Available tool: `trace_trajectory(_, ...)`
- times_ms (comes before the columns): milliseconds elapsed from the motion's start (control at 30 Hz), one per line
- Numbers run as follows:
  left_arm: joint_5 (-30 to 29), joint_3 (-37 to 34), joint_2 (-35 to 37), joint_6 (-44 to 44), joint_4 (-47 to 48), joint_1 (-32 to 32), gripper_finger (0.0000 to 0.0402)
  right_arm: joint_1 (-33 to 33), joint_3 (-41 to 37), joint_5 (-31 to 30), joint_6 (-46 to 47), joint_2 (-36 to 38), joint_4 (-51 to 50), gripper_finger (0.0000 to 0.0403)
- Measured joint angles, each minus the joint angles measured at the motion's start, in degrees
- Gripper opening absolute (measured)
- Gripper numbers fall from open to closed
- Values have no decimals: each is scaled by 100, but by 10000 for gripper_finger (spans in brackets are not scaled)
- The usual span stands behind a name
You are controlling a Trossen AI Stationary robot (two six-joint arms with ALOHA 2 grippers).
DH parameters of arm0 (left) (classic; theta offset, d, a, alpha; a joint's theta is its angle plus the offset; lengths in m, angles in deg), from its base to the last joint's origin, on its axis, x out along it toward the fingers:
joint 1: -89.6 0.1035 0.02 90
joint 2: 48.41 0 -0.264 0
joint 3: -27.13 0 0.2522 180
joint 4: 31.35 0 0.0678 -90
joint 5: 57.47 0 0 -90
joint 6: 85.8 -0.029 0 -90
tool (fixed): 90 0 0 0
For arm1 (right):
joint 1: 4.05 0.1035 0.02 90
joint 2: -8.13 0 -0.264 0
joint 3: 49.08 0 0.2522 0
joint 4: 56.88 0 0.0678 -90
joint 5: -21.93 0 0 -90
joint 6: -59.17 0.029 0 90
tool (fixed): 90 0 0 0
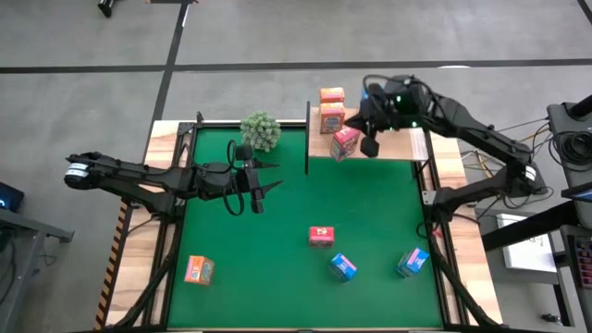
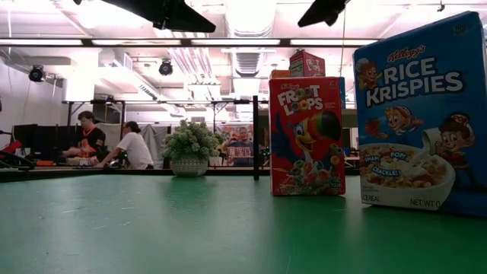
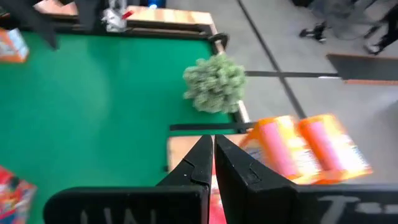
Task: Stack cereal on shelf
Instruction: Put the left red cereal box on the shelf
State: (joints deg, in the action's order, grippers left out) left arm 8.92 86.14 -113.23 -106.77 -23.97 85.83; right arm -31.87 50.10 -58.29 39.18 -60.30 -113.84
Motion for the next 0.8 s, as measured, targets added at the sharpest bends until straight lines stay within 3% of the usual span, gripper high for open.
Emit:
trace_trajectory(233, 0, 0, -2, 48, 13, 0, 190, -362, 359, 422, -515, -550, -397, 9)
trace_trajectory(467, 0, -4, -2, 53, 15, 0, 190, -389, 603, 424, -656, -852, -548, 17)
trace_trajectory(600, 2, -4, -2, 70, 15, 0, 190, -389, 770, 429, -614, -997, -901, 52)
trace_trajectory(800, 2, -4, -2, 70, 15, 0, 190, -375, 945, 422, -440, -1212, -1079, 140)
